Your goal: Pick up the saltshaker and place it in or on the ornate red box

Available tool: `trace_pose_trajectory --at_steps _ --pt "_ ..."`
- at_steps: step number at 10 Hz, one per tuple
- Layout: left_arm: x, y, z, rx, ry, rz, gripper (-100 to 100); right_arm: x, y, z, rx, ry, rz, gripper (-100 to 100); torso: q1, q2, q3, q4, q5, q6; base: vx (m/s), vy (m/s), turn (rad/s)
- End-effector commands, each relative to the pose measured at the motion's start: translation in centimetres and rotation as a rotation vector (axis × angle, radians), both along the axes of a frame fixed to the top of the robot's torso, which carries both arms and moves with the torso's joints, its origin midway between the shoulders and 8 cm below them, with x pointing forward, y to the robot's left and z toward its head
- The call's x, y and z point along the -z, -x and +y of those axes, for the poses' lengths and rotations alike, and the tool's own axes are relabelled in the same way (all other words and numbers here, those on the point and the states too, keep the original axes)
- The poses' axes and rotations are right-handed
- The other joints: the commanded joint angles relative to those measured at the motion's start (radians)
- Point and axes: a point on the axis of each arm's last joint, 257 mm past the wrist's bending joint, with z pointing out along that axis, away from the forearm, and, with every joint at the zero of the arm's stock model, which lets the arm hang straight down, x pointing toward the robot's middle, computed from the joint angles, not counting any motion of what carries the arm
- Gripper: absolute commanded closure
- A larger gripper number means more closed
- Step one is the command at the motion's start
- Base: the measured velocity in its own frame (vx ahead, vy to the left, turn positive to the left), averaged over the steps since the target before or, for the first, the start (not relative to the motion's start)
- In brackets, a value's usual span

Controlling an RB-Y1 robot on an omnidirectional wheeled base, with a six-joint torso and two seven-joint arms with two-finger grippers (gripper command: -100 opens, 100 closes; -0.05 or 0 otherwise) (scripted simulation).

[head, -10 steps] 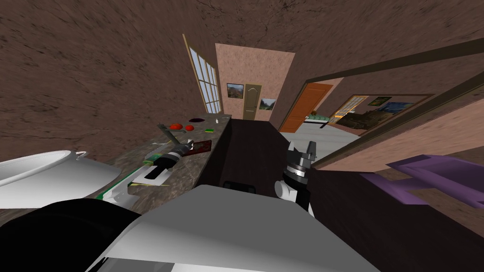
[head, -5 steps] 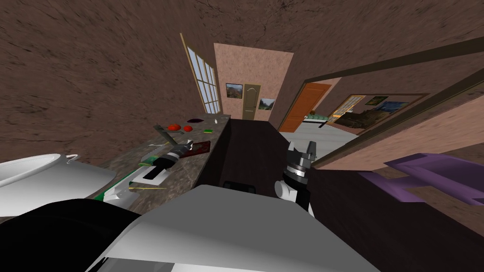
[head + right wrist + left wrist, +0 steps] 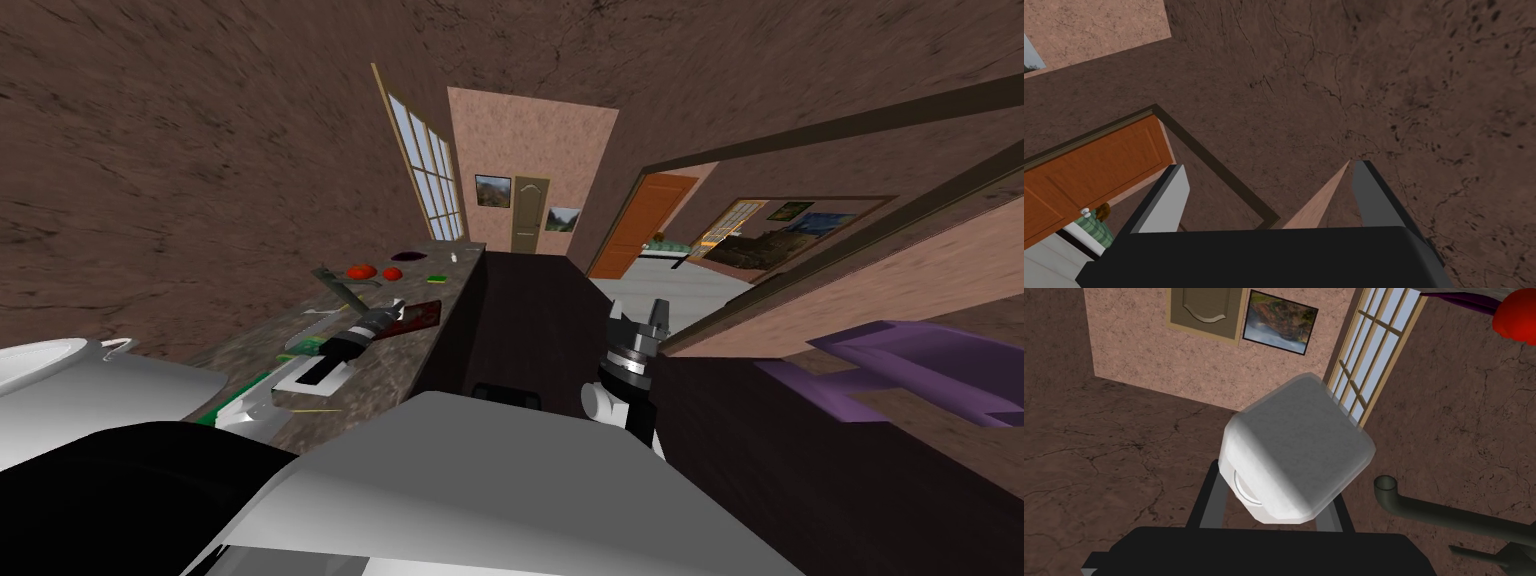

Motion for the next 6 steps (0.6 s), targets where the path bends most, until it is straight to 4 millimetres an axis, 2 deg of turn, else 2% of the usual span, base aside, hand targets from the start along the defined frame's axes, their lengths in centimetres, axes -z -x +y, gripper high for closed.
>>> trace_pose_trajectory --at_steps 1,6 --pt "0.2 0.4 0.7 0.003 0.014 -0.012 100 0.0 0.0 0.0 0.0 0.0 0.0 0 0.0 0.0 0.0 0.0 0.0 0.0 0.048 -0.002 -0.037" --pt "2.2 2.1 3.1 -0.029 0.053 -0.011 100 0.0 0.0 0.0 0.0 0.0 0.0 0 0.0 -0.001 -0.001 0.0 0.0 -0.001 0.044 -0.002 -0.035"
